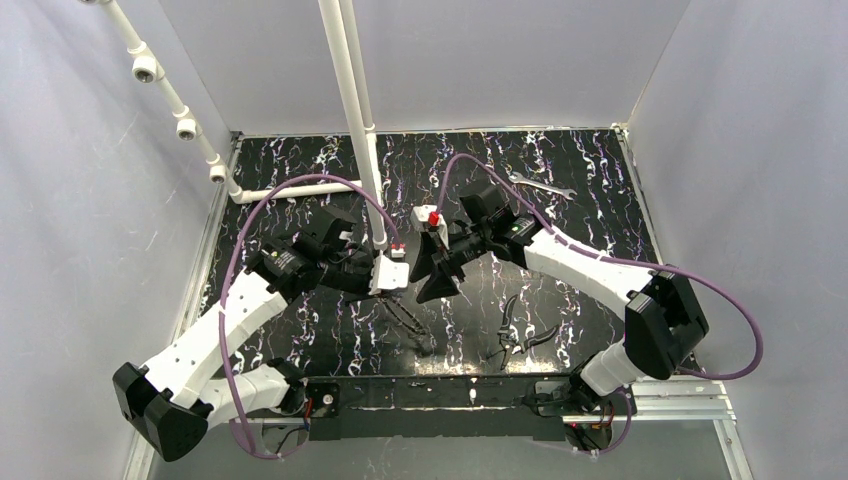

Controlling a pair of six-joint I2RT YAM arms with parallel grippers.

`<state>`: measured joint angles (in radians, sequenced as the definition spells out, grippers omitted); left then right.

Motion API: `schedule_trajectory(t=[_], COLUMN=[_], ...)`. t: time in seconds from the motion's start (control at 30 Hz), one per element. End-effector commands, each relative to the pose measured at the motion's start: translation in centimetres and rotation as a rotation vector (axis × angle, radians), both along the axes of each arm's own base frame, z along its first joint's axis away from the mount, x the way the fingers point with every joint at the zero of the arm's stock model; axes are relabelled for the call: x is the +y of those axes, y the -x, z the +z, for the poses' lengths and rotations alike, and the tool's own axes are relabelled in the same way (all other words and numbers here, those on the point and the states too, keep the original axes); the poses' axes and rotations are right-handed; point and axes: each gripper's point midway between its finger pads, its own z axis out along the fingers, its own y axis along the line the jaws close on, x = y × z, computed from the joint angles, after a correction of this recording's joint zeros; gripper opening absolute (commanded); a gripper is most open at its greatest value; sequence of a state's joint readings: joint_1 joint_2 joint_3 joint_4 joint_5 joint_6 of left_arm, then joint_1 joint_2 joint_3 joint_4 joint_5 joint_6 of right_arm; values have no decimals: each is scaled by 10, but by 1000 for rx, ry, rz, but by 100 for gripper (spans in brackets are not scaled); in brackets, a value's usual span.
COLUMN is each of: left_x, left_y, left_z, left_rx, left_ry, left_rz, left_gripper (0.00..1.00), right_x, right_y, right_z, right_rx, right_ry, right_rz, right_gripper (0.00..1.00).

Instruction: Remove the keys from the keyring

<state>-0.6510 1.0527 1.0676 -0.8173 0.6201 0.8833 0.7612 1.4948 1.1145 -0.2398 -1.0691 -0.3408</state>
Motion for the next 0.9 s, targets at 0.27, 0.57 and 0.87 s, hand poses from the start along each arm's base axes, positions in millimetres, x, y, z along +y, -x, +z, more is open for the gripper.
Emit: schedule_trajectory(t=[0.27,0.57,0.87], left_x=[-13,-12,-12], left_y=[8,9,9], left_z=[15,18,17], left_rx=[-82,-92,-90], left_ry=[124,128,127], left_rz=[-94,-91,-87], left_gripper=[0,0,0], right_x=[21,25,25], right_y=[14,10,12], right_z=[-21,-16,-15], right_rx=[-86,-110,-109], right_ry=[-14,-36,-43], right_rz=[67,63,77], right_gripper=[56,43,29])
